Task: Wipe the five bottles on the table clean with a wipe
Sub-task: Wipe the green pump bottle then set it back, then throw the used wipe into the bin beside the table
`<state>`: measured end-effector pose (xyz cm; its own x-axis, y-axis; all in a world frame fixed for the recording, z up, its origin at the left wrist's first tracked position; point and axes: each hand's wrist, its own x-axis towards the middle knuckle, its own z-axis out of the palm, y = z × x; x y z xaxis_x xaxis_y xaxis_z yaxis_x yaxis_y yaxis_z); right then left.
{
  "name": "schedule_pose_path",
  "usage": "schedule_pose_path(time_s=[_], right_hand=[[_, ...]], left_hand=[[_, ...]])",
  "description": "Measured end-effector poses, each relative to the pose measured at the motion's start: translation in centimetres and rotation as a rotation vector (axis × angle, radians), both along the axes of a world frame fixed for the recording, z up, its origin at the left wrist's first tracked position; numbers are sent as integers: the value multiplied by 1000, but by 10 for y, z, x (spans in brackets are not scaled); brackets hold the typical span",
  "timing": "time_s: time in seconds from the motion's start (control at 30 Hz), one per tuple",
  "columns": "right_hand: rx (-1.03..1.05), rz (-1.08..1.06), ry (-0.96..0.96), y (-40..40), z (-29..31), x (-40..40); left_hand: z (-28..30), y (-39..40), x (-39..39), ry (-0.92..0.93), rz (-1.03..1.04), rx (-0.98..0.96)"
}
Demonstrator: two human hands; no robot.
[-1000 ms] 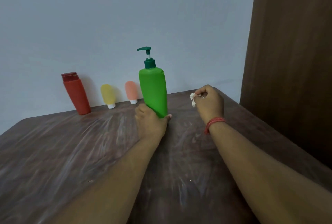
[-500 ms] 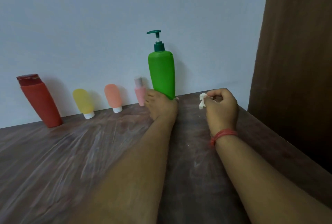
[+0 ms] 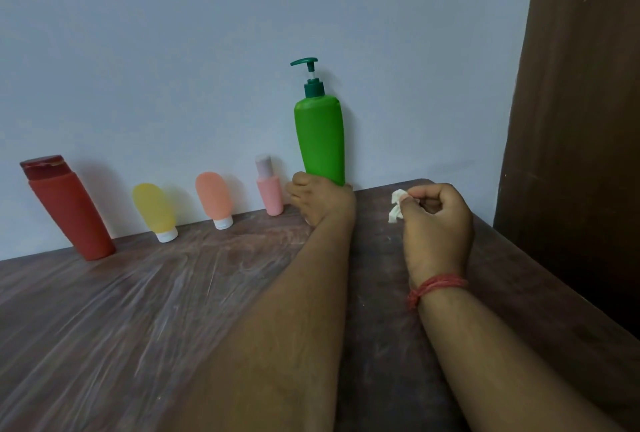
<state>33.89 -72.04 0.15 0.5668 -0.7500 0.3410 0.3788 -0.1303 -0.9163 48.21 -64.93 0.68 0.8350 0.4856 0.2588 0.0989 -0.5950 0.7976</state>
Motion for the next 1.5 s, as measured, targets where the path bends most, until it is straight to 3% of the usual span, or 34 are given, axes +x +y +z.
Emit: schedule_pose_path(time_s=[0.5,0.87,1.03,1.2,1.33,1.5], right_hand=[[27,-4,35,0,-3,5],[-15,47,36,-1,-4,3],[-119,237,86,9,6,-9],[-277,403,181,46,18,-39],[-433,515,291,94,24,-74],[-538,604,390,151,27,-131]], left_hand=[[0,-2,1,-9,11,7],[12,18,-33,89,-141,-67],[6,69,-90,88,-362,149],[6,160,-154,14,-427,491],[22,223,-206,-95,-467,554],[31,271,-270,-85,-565,746]])
